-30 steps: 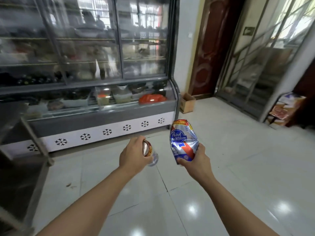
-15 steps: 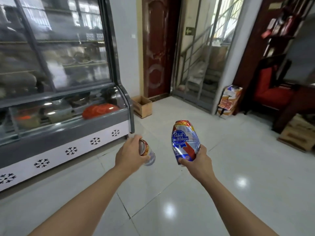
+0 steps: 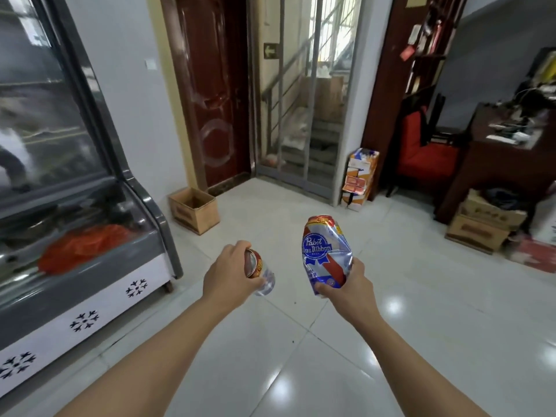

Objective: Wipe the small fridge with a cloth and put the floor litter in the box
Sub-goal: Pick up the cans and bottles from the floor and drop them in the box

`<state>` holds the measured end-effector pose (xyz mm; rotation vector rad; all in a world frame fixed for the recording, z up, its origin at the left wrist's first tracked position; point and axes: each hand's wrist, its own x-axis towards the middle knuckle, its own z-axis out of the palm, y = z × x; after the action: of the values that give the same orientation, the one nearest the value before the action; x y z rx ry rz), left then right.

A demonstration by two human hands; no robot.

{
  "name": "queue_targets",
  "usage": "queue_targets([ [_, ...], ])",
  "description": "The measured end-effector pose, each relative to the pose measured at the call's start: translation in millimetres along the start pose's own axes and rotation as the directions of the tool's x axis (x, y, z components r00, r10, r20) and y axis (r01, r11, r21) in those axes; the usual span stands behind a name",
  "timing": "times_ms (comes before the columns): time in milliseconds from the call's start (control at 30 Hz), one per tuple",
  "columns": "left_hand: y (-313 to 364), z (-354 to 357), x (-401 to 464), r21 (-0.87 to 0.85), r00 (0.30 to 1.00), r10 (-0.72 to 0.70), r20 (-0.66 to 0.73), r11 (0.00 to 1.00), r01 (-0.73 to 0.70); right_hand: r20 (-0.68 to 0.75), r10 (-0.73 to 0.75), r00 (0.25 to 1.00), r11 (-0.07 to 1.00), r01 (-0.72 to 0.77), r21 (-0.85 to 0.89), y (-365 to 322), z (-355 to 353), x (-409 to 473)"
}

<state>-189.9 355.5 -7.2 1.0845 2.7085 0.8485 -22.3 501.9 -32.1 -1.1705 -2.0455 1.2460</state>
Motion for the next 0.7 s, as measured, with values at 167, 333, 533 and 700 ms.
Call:
queue_targets([
  [167, 25.6, 37.4, 106.6, 0.02, 1.0, 0.003, -0.014, 1.0, -0.002, 0.02, -0.029, 0.999, 1.0, 0.029, -0.004, 8.0, 2.2, 120.4],
  [333, 49.8, 59.9, 217.3, 0.01, 0.996, -0.069, -0.058, 0.998, 0.07, 0.096, -0.06, 0.994, 0.997, 0.064, -0.045, 1.0, -7.4, 254.5],
  [533, 65.7, 82.8, 332.8, -0.005, 0.987, -0.136, -0.089, 0.991, 0.136, 0.168, -0.088, 0.982, 0.994, 0.097, -0.048, -17.6, 1.1, 393.3],
  [700, 61.7, 101.5, 442.9, -0.004, 0.981, -0.139, -0.132, 0.99, 0.14, 0.193, -0.103, 0.976, 0.993, 0.114, -0.043, -31.7, 27.9, 504.5],
])
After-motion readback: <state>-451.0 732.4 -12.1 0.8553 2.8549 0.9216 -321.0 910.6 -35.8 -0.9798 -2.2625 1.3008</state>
